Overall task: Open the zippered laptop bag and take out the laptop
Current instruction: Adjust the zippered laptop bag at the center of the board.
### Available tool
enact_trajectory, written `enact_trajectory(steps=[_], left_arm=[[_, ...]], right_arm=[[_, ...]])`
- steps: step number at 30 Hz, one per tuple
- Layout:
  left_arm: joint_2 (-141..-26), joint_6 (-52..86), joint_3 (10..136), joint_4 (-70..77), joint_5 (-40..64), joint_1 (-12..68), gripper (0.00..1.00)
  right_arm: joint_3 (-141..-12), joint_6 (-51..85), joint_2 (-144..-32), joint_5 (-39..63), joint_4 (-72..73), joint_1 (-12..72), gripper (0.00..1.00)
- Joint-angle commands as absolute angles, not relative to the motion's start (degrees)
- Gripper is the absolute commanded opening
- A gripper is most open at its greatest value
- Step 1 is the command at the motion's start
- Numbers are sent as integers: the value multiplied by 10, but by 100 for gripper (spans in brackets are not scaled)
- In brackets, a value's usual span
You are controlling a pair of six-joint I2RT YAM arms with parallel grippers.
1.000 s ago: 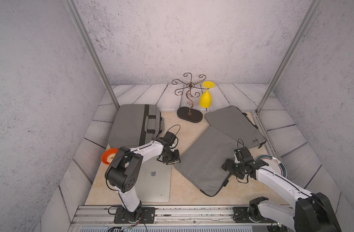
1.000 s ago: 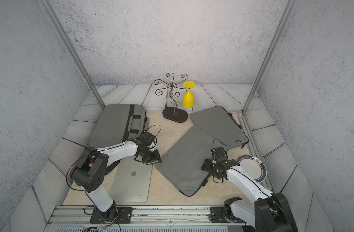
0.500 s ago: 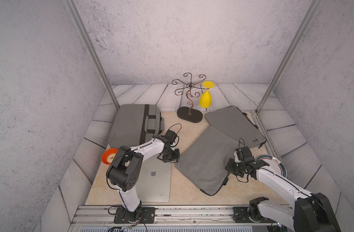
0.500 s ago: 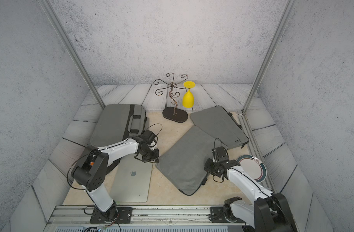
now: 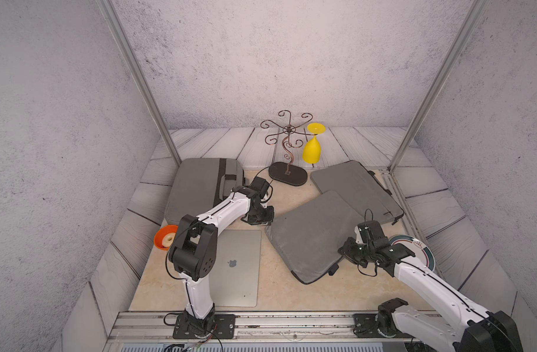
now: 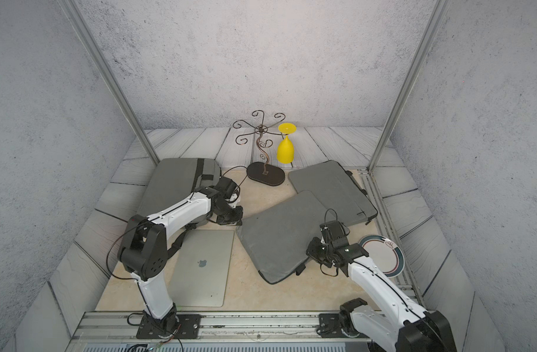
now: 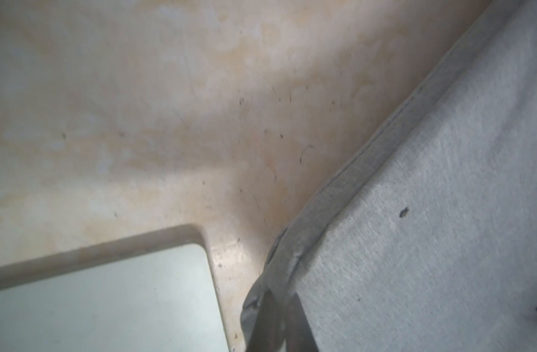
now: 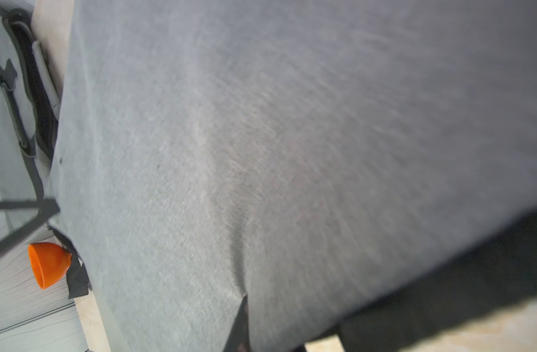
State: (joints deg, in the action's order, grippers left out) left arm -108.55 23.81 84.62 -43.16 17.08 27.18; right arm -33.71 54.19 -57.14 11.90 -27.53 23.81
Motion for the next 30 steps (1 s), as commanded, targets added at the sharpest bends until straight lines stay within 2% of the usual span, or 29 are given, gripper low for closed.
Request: enact_trajectory(steps=[1,10,15,24,30], left_arm=[[-1120,212,908,-387,218,273,0],[-1211,164,1034,-375,213,235,0],[-1243,146,1048,-313,197,217,0],[-1310,127,1130,-324,185,212,0],[-1336,132,1152,-314,175,208,0]], right_arm=[[-374,578,-571,131,-216,305,7],[-448,608,-702,56,-112,422,10],[-489,625,-796,45,-37,459,11],[-555,613,-918,37,0,489,16],[-550,587,-923,27,-21,488,26]])
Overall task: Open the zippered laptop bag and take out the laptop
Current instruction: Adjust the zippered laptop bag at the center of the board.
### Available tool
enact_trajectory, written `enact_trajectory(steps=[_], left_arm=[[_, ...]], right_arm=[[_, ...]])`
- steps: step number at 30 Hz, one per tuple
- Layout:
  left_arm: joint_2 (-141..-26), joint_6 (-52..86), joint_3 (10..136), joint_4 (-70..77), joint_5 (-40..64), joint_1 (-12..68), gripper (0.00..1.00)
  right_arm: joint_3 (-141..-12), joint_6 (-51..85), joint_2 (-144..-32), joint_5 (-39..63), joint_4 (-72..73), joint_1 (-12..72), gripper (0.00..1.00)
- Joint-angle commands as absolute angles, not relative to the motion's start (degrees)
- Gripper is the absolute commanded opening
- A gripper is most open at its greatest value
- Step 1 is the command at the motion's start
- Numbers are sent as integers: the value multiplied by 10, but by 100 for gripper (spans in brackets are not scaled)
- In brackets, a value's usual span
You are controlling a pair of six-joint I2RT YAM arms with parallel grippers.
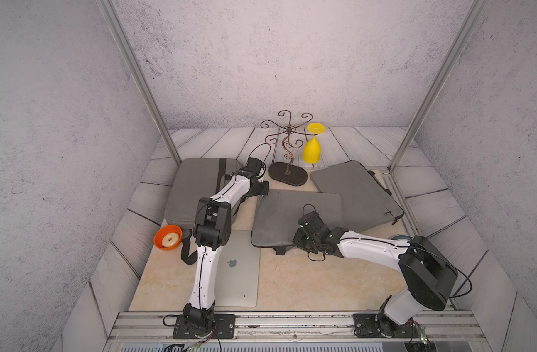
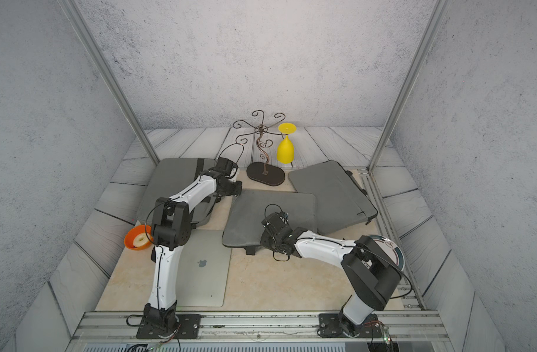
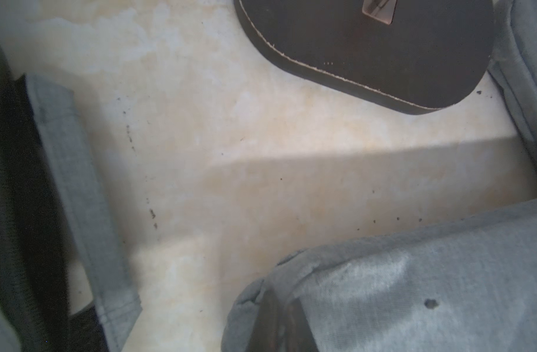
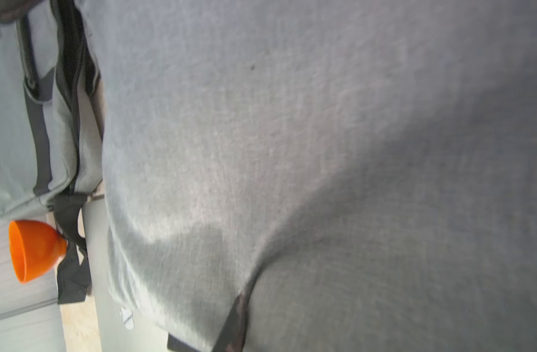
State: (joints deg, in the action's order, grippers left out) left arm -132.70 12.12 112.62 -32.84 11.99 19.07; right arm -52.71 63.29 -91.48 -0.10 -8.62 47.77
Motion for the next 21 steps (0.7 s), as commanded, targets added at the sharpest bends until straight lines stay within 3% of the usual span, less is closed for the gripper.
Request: enact_trajectory(steps=[1,6,12,21], left_arm=[[-1340,132,1153,-313,173,207,1],[-1347,126,1159,-304,148,202,3],[-1347,122,1166,-310,142,195,9],[-1298,94,1161,-325,192,196,35]], right_arm=[[-551,582,-920,26,-30,489,29],[-548,544,-884,27,-82,483,54],[-534,460,-800,61,-182,461,72],[-509,255,-636,129,-359,356,78]])
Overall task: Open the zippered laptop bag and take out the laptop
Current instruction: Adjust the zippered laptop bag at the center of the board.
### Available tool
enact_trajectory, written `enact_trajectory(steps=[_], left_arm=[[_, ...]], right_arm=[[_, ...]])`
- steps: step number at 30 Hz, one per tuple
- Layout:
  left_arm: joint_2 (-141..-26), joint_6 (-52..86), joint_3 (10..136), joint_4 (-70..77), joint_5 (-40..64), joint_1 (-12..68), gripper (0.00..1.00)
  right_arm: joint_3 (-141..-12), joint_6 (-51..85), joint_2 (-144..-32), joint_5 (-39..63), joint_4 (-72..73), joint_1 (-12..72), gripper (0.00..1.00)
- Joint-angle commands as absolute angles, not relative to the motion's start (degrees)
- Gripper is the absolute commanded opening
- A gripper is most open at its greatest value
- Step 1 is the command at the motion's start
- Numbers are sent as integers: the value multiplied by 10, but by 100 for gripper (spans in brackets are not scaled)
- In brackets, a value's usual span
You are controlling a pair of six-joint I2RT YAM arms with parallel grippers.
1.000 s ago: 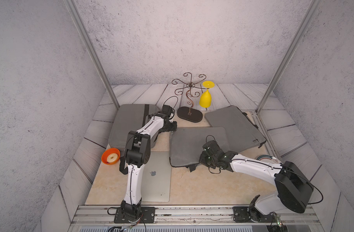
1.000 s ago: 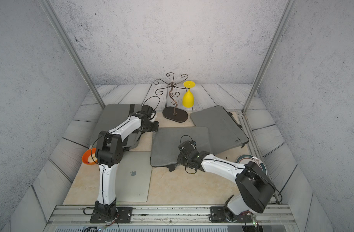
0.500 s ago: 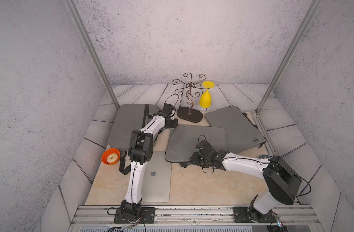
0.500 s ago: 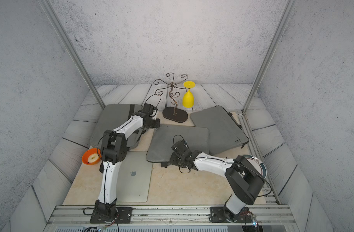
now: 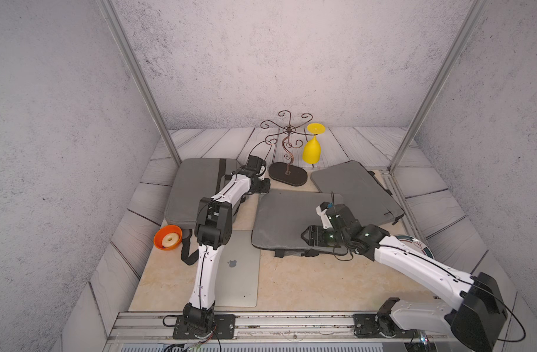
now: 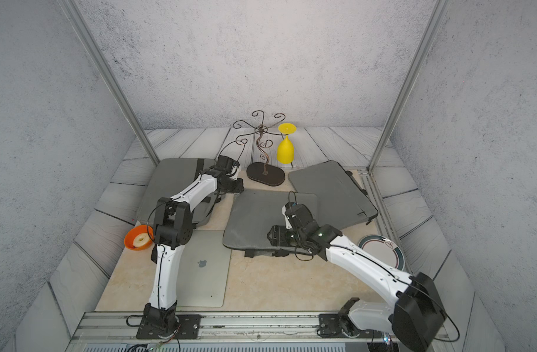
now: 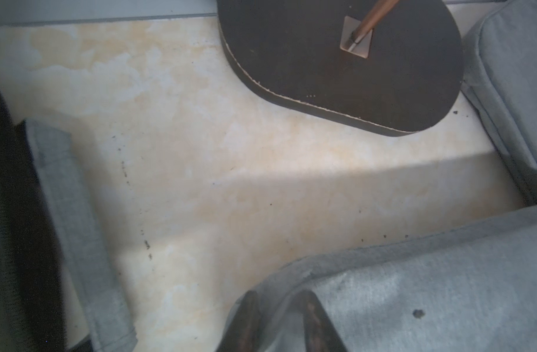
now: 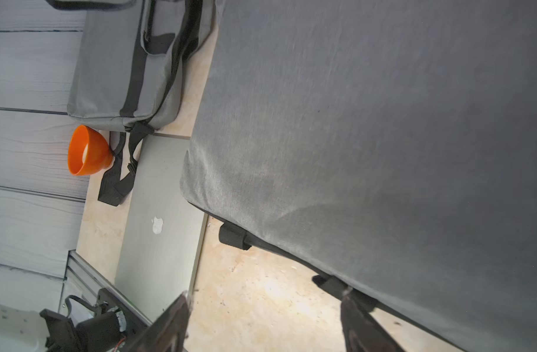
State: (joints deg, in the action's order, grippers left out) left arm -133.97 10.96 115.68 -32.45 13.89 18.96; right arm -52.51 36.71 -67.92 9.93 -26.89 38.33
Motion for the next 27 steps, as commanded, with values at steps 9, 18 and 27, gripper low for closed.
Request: enact_trajectory(steps=[9,18,27], left_arm=[[-1135,47,998,-262,227,219,56],[-981,-15,828,-243,230,314,59],[-885,-149,650,-135,210,435,62]], right_arm=[[-509,21,-575,155,-434,222,83],[-503,3,-623,188,-406,129,89],[-488,17,-667,257,-373,36,90]])
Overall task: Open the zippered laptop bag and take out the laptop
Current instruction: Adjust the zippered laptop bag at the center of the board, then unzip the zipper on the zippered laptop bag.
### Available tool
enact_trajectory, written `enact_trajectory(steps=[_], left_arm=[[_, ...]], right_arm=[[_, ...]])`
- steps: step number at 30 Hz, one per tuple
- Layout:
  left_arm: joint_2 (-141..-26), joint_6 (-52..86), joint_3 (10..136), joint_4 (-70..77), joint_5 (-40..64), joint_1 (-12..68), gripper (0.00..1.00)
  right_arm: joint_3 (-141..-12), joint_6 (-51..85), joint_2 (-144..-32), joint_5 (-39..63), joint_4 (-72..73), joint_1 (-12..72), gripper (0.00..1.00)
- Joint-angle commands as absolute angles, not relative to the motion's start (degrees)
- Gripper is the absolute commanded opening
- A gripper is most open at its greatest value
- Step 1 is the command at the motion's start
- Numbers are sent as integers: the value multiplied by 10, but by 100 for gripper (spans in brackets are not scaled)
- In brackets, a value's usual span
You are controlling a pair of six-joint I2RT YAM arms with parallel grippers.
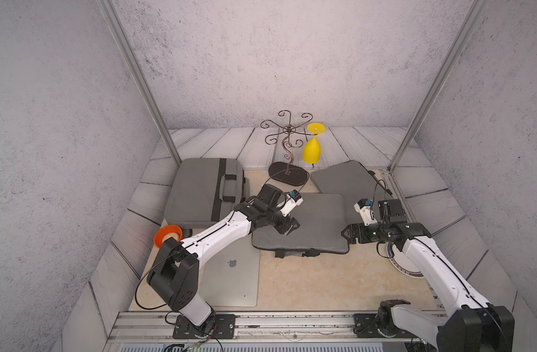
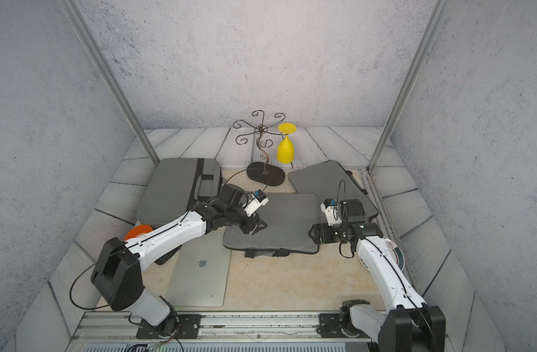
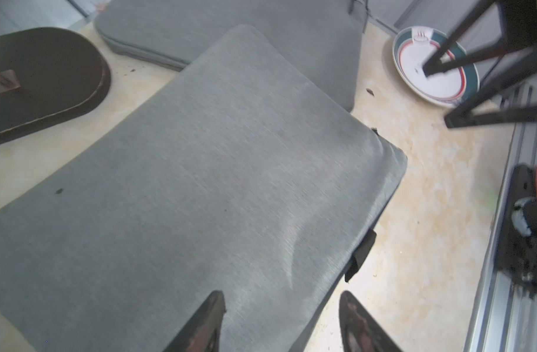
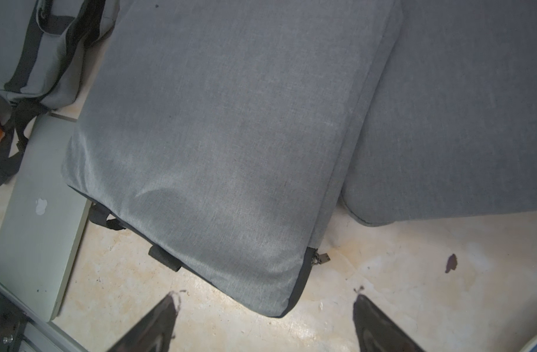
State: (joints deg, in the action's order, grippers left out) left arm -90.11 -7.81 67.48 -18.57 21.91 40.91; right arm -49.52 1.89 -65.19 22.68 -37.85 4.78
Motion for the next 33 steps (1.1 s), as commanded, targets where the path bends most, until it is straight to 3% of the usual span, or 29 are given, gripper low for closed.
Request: enact_trajectory(steps=[1,11,18,24,29,33], left_arm=[[-886,-165,643,-131,205,447,62],[-962,-274,638,-110,138,537,63],[-1011,-337,644,-115,85,554,63],[-1055,-370,690,-164,-5,554,57],[-1054,-379,691,-165,-22,550,25],[-1043,-376,705,-191,-6,532,10]], right_arm=[[-486,13,-671,261,-373,29,90],[-495,-17,-679,251,-379,17,90],[-493,-55,-674,227,-405,15,91],[-472,-43,-675,248,-376,13,91],[-452,25,-679,295,-329,13,89],[-426,89,-679,332,-285,13,87]])
